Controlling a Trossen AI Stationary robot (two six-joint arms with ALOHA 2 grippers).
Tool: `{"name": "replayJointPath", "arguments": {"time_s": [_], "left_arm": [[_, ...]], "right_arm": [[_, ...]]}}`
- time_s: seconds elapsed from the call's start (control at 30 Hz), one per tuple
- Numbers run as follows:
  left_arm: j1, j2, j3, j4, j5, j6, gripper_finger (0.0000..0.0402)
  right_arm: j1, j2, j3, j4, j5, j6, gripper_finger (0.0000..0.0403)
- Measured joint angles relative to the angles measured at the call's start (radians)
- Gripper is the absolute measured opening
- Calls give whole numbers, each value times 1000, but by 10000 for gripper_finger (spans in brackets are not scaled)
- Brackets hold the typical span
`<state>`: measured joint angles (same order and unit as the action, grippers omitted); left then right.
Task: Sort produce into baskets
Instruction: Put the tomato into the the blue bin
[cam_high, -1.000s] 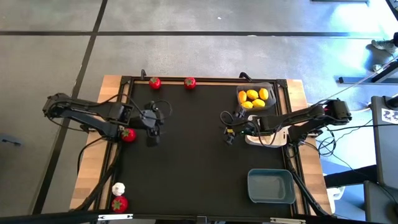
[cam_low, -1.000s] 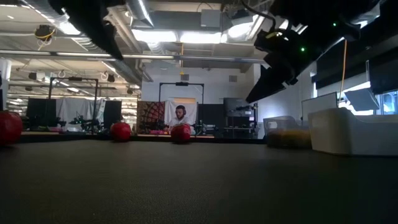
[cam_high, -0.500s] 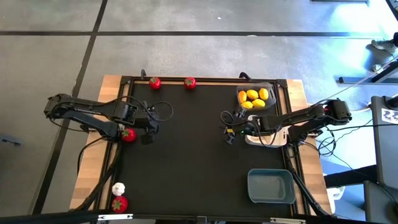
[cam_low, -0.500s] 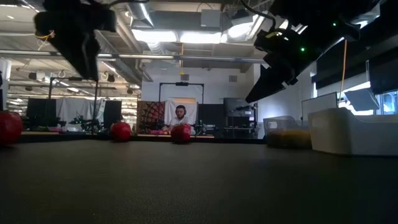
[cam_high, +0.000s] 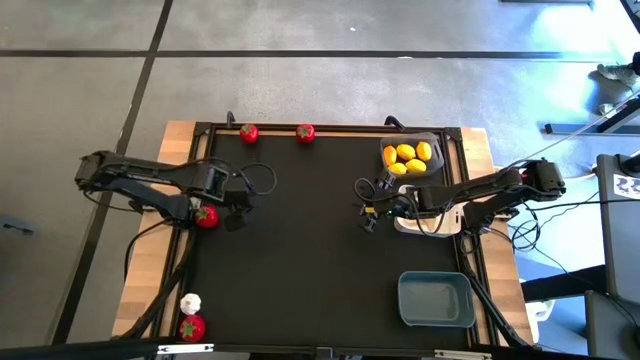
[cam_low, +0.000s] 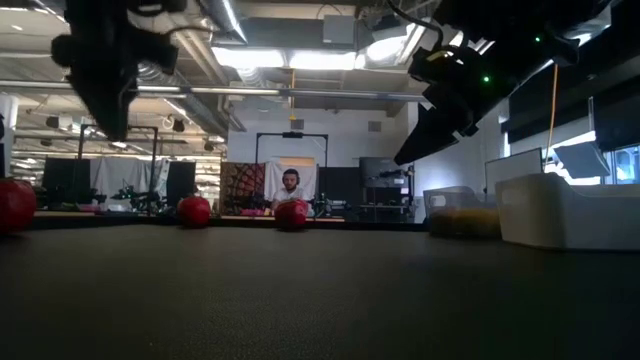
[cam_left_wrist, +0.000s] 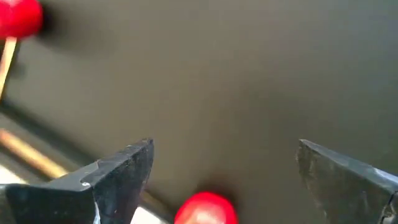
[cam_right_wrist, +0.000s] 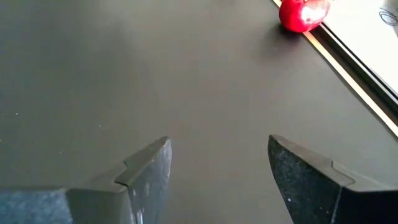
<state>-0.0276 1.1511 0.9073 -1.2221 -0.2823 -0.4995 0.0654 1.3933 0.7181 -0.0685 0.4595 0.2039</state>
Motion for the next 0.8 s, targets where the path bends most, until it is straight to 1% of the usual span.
{"name": "replayJointPath", "arguments": {"time_s": [0.1,0.23,0.43,0.6,0.8], "left_arm": [[11,43,0,-64,23,0,384],[22,110,0,-164,80,0,384],[22,200,0,-282,124,20,384],[22,250,0,-287,175,84,384],[22,281,0,-288,188,113,384]], "right_arm": [[0,0,0,0,0,0,266],[0,0,0,1,0,0,266],[0,0,0,0,0,0,266],[0,0,0,-1,-8,1,266],[0,0,0,-6,-8,1,266]]}}
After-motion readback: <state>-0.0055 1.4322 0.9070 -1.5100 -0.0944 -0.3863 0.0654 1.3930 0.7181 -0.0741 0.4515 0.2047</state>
